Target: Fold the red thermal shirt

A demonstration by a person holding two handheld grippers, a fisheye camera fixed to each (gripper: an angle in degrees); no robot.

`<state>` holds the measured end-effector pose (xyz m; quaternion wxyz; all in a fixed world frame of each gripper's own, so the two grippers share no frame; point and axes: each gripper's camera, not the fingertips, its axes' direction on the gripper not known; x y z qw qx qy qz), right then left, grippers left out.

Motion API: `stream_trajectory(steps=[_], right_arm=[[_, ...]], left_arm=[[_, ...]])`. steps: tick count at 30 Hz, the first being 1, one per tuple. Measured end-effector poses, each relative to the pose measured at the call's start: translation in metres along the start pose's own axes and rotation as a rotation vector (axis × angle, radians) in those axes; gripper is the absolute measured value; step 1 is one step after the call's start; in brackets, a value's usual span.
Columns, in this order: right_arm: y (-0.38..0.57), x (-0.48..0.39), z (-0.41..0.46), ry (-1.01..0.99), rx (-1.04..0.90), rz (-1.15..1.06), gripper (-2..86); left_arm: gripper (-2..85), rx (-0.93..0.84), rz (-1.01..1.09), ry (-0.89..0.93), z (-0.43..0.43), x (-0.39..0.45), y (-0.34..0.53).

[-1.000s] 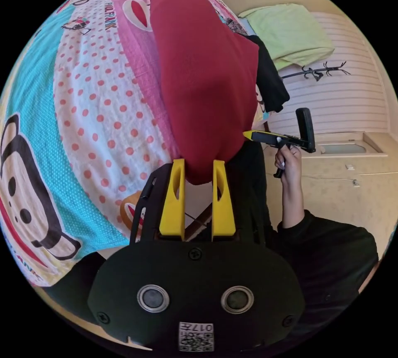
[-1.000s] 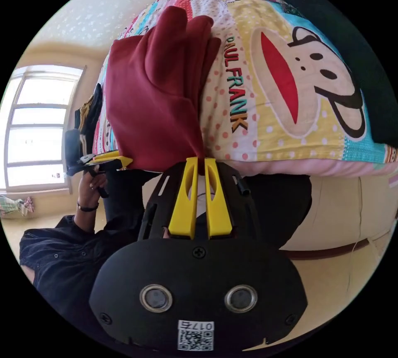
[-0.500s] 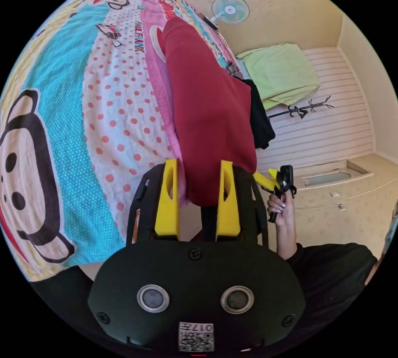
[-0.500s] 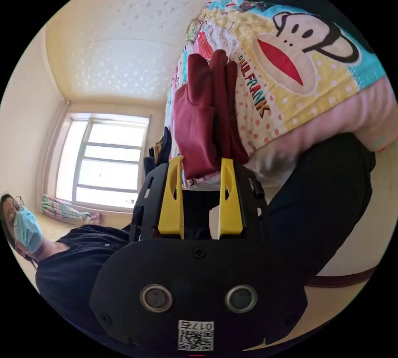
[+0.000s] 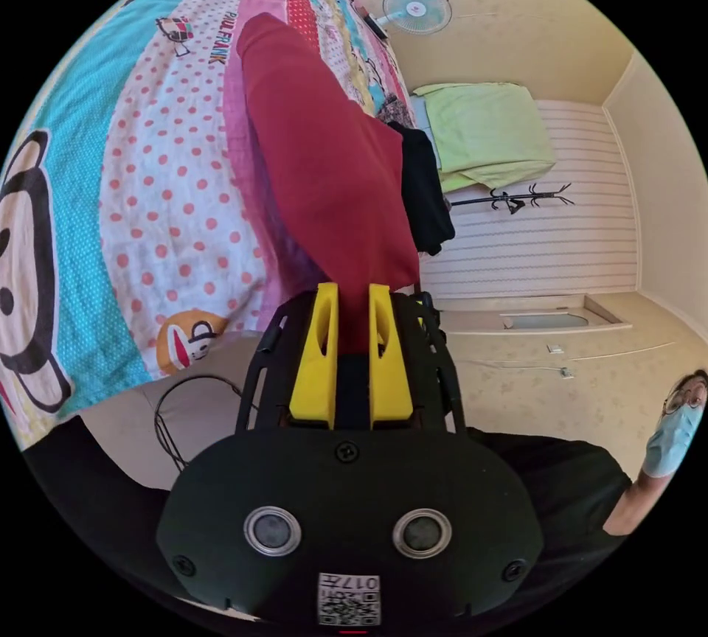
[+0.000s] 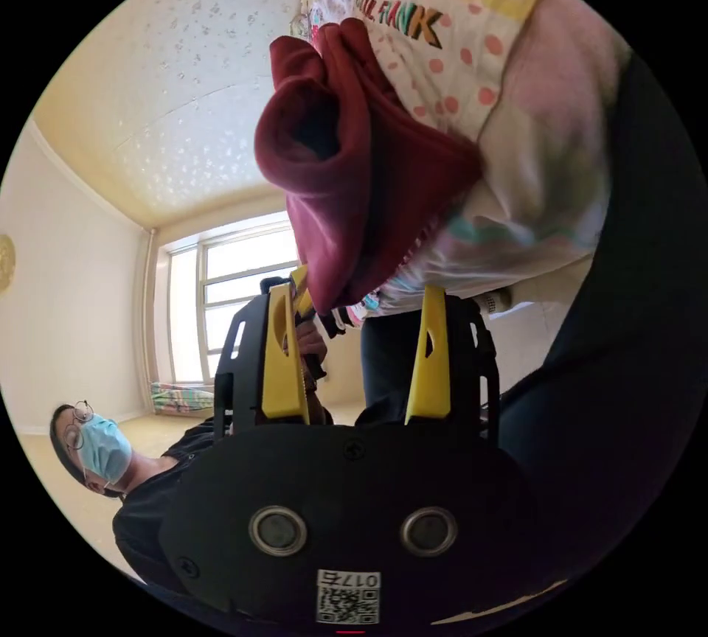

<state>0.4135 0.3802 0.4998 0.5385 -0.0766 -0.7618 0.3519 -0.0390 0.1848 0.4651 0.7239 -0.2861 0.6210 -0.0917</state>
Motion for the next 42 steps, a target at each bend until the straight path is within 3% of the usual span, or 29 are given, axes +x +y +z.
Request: stream_trajectory(steps=[4, 8, 12, 17, 19, 21, 22, 24, 32, 38, 42], right_arm=[[0.011, -0.003, -0.007, -0.150, 0.131, -0.054, 19.7], [0.010, -0.019, 0.000, -0.112, 0.062, -0.151, 13.8], [0.028, -0.071, 0.006, 0.168, 0.056, -0.286, 8.6], [0.049, -0.126, 0.034, 0.424, -0.007, -0.420, 6.9], [0.059, -0.145, 0.050, 0.483, -0.024, -0.462, 6.6], [0.068, -0.161, 0.061, 0.539, -0.038, -0.495, 6.5], [0.077, -0.174, 0.066, 0.587, -0.028, -0.535, 6.3], [0.091, -0.197, 0.071, 0.659, -0.017, -0.591, 6.0], [0.176, -0.308, 0.060, 0.727, 0.046, -0.857, 6.0], [0.144, -0.361, 0.017, 0.780, 0.128, -0.950, 5.8], [0.129, -0.422, -0.045, 0.743, 0.271, -1.084, 5.7]], left_arm=[[6.5, -0.024, 0.029, 0.038, -0.002, 0.017, 0.009], [7.1, -0.025, 0.064, -0.017, -0.006, 0.023, 0.013], [15.0, -0.011, -0.068, 0.204, -0.015, -0.014, 0.020], [19.8, 0.106, -0.125, 0.208, -0.021, -0.029, 0.028], [19.7, 0.063, -0.141, 0.271, -0.005, -0.030, 0.020], [15.2, 0.034, -0.127, 0.515, 0.014, -0.024, 0.009], [12.6, 0.046, -0.142, 0.538, 0.015, -0.022, 0.008], [9.0, 0.047, -0.065, 0.485, 0.004, 0.011, 0.007], [8.2, 0.054, 0.336, 0.264, -0.040, 0.166, 0.023], [8.1, 0.054, 0.422, 0.234, -0.006, 0.245, -0.037], [8.2, 0.125, 0.628, 0.208, 0.019, 0.339, -0.068]])
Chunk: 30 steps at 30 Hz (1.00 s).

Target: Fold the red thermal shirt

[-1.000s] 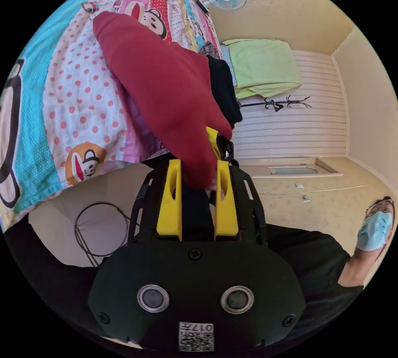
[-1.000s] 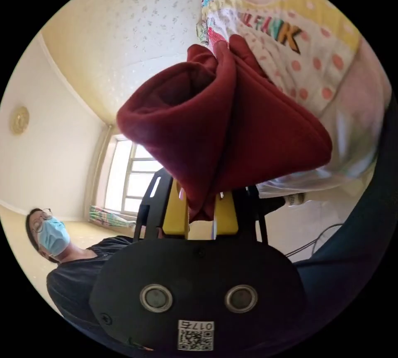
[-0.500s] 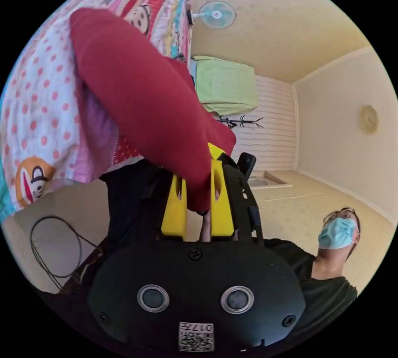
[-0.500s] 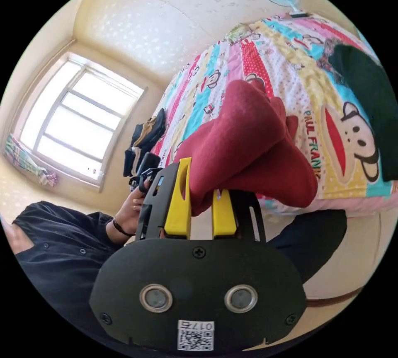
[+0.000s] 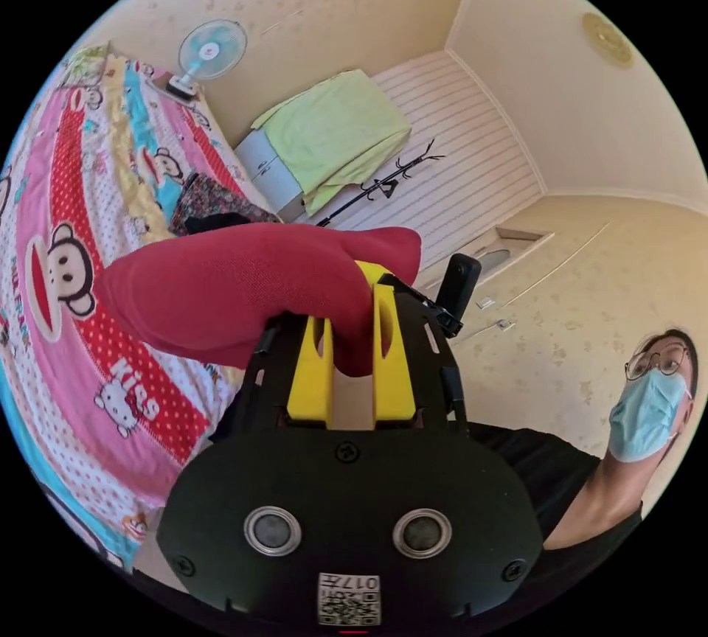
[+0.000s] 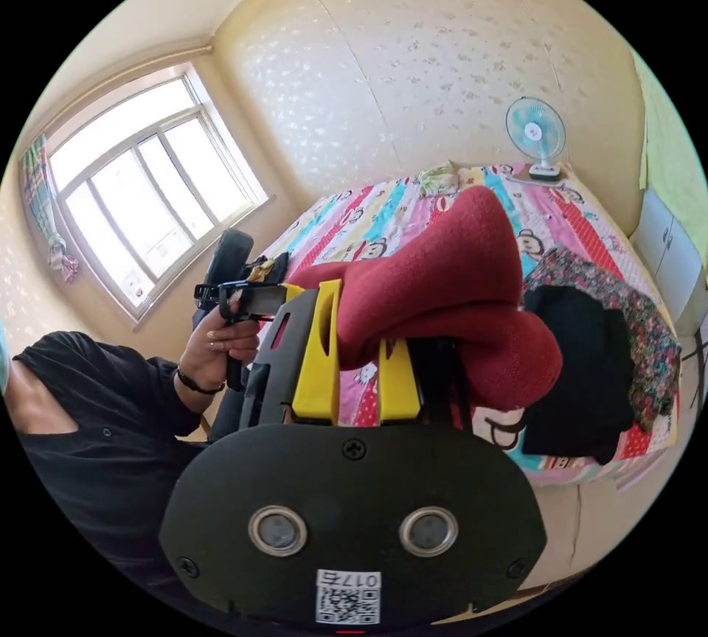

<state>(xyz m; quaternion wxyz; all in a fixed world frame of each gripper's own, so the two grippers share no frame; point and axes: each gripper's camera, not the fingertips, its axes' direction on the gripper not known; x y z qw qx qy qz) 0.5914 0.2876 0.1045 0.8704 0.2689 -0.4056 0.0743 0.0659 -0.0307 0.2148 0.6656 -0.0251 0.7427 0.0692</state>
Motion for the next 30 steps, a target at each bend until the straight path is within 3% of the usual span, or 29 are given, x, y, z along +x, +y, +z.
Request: stream_trajectory(steps=[2, 6, 8, 11, 12, 13, 15, 24, 30], right_arm=[[-0.011, 0.028, -0.023, -0.011, 0.057, 0.044, 5.8], [0.009, 0.139, -0.032, -0.047, 0.040, 0.292, 5.9], [0.047, 0.201, -0.023, -0.019, 0.030, 0.468, 5.9], [0.135, 0.299, 0.009, 0.190, -0.140, 0.731, 6.1], [0.172, 0.329, 0.026, 0.199, -0.236, 0.810, 6.3], [0.202, 0.343, 0.024, 0.037, -0.102, 0.810, 6.5], [0.228, 0.354, 0.015, -0.094, 0.046, 0.867, 6.8], [0.195, 0.331, 0.030, 0.119, -0.031, 0.815, 7.1], [0.169, 0.293, 0.028, 0.291, 0.089, 0.690, 6.3]], left_arm=[[8.3, -0.004, 0.084, -0.031, 0.029, 0.013, -0.023], [10.3, -0.155, 0.017, -0.114, 0.102, -0.010, -0.031], [10.0, -0.193, -0.001, -0.195, 0.117, -0.025, -0.006], [7.5, -0.274, -0.060, -0.254, 0.124, -0.053, 0.044], [7.2, -0.312, -0.087, -0.260, 0.122, -0.064, 0.062], [7.1, -0.328, -0.099, -0.271, 0.119, -0.069, 0.071], [6.2, -0.366, -0.151, -0.342, 0.099, -0.083, 0.099], [4.8, -0.251, -0.343, -0.477, -0.014, -0.100, 0.146], [3.6, -0.170, -0.409, -0.476, -0.066, -0.091, 0.157]])
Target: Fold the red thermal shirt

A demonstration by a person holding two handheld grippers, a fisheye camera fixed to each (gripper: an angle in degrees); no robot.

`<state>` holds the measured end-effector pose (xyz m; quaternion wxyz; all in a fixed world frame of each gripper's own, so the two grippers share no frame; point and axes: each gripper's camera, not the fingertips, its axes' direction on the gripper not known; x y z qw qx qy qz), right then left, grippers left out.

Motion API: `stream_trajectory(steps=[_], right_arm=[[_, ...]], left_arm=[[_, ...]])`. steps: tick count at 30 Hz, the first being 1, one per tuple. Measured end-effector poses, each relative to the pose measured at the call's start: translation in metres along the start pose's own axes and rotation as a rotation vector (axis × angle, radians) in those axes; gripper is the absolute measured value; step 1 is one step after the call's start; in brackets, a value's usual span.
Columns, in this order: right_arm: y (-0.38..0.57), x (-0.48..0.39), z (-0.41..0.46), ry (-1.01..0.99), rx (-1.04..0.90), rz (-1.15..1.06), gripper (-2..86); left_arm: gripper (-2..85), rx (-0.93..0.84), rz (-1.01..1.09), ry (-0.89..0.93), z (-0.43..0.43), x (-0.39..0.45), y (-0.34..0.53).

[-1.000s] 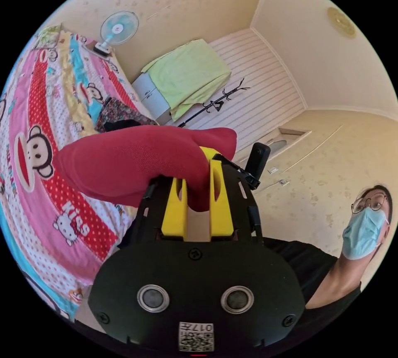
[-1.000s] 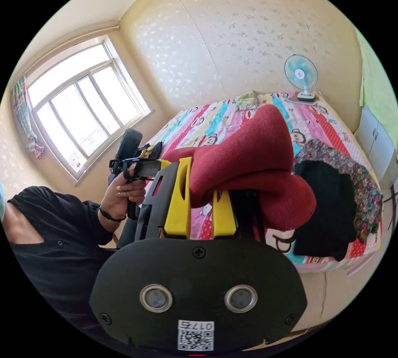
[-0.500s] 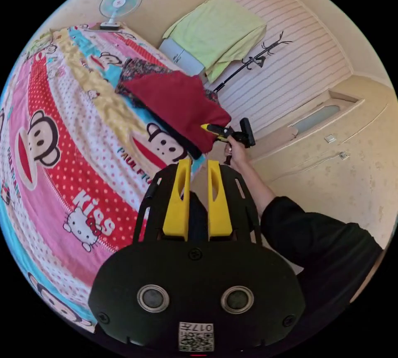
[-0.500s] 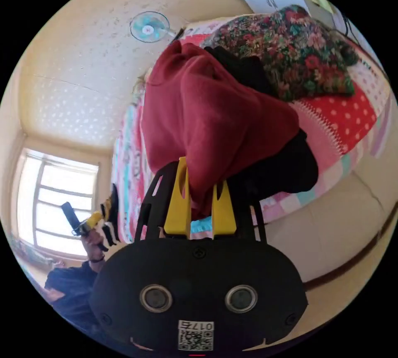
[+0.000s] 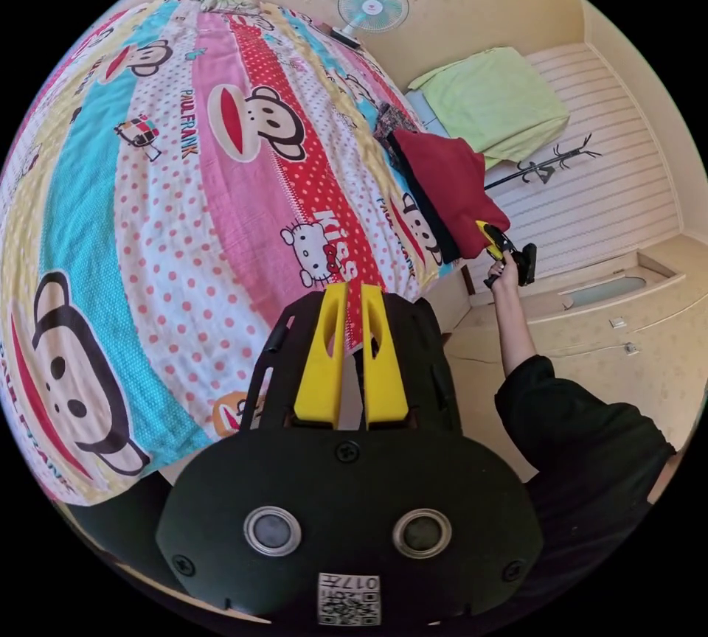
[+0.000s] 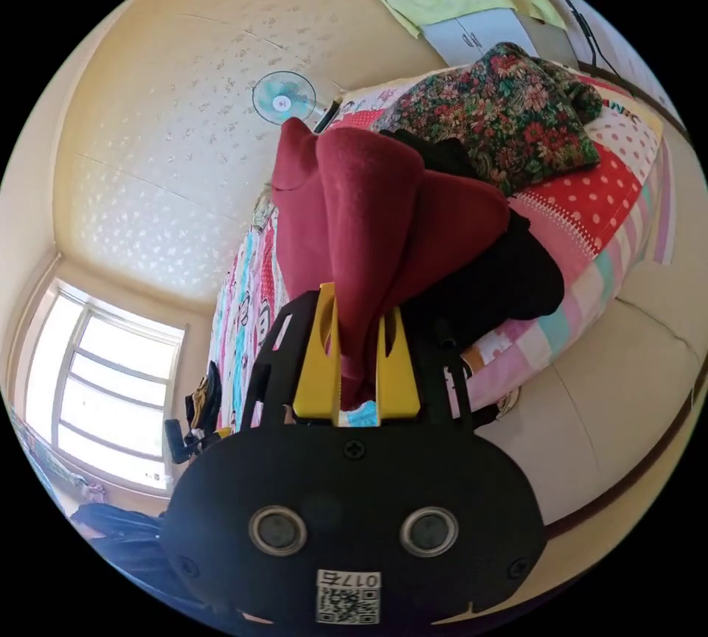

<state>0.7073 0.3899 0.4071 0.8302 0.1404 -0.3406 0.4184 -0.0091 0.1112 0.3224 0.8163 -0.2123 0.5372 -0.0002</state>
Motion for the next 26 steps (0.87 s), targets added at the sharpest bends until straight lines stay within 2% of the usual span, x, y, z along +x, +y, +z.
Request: stream_trajectory(steps=[2, 4, 6, 9, 13, 17, 20, 22, 26], right_arm=[[0.004, -0.019, -0.009, 0.094, 0.055, -0.023, 6.2], [0.009, -0.006, 0.000, 0.120, 0.012, 0.097, 6.3], [0.020, 0.020, 0.018, 0.084, -0.012, 0.152, 6.6], [0.039, 0.055, 0.036, -0.079, -0.045, 0.253, 7.3], [0.066, 0.027, 0.015, -0.042, 0.093, 0.226, 7.4], [0.075, -0.032, 0.029, -0.056, 0.073, 0.092, 6.9], [0.073, -0.097, 0.090, -0.094, -0.139, -0.045, 4.6], [0.080, -0.163, 0.169, -0.150, -0.391, -0.195, 2.3], [0.136, -0.273, 0.303, -0.255, -0.774, -0.401, 1.2]], left_arm=[[2.4, 0.015, -0.004, -0.010, -0.014, -0.002, 0.005], [1.0, 0.027, -0.006, -0.018, -0.027, -0.005, 0.010], [-0.1, 0.038, -0.018, -0.027, -0.042, -0.010, 0.019], [-0.3, 0.021, -0.040, -0.028, -0.057, -0.019, 0.029], [0.9, 0.012, -0.065, -0.063, -0.086, -0.030, 0.038], [5.1, 0.077, -0.109, -0.211, -0.152, -0.047, 0.047], [6.7, 0.139, -0.149, -0.287, -0.209, -0.062, 0.056], [6.8, 0.190, -0.192, -0.316, -0.246, -0.074, 0.066], [0.9, 0.353, -0.294, -0.339, -0.335, -0.110, 0.110]])
